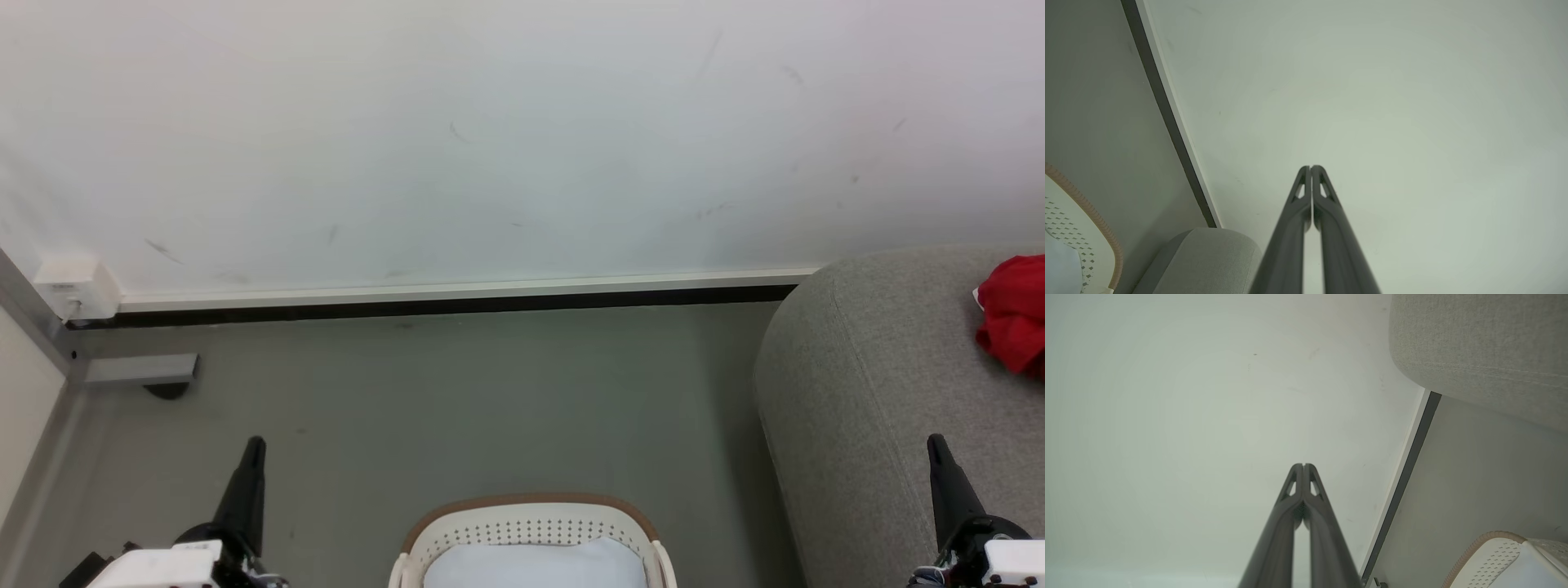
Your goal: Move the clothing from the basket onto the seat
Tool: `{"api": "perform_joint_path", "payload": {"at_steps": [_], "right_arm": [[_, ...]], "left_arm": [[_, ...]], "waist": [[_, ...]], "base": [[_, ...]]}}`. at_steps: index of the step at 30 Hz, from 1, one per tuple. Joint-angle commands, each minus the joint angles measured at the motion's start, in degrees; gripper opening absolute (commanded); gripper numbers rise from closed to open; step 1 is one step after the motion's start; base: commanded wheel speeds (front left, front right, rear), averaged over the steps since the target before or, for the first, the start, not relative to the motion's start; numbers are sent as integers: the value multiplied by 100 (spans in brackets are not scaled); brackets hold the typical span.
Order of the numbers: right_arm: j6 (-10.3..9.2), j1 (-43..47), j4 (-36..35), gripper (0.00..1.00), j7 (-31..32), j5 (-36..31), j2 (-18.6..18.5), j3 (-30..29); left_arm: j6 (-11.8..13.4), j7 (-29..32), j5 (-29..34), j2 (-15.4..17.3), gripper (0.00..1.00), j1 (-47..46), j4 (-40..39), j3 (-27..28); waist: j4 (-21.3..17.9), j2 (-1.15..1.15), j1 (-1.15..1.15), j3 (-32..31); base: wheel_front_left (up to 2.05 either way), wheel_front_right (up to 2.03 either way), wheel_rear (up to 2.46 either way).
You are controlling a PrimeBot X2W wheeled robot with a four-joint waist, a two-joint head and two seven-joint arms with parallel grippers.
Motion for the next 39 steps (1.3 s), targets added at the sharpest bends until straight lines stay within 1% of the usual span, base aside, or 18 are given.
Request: {"api": "perform_joint_path", "payload": {"at_steps": [1,39], "right_arm": [[-14,-68,-30,0,17,6,-7,-19],[-14,-68,-30,0,17,6,-8,-19]], "left_arm": [[-7,20,-80,12,0,-55,-2,10],[-7,20,-80,12,0,-55,-3,10]], "waist": [[0,0,0,0],[0,0,0,0]], "base": [[0,0,0],[0,0,0]]}}
